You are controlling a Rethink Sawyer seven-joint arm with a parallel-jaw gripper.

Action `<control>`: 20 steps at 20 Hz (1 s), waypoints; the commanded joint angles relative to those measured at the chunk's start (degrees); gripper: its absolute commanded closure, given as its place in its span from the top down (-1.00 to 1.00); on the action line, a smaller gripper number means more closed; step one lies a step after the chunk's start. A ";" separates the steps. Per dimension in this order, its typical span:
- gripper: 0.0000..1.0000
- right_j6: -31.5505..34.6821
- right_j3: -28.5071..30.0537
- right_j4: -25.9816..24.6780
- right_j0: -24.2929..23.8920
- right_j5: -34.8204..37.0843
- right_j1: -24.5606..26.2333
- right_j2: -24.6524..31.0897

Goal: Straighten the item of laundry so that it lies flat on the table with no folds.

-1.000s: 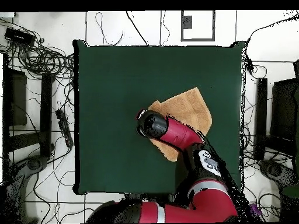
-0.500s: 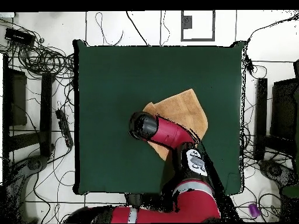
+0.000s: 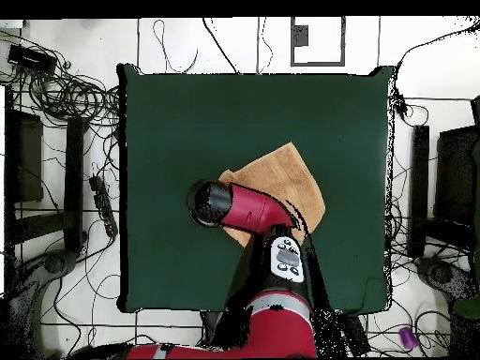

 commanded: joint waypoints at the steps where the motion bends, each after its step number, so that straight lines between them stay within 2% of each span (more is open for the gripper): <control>1: -1.00 15.00 -3.83 3.81 2.73 5.72 2.67 1.24; 20: -1.00 12.36 -2.92 5.78 1.57 0.55 3.72 5.12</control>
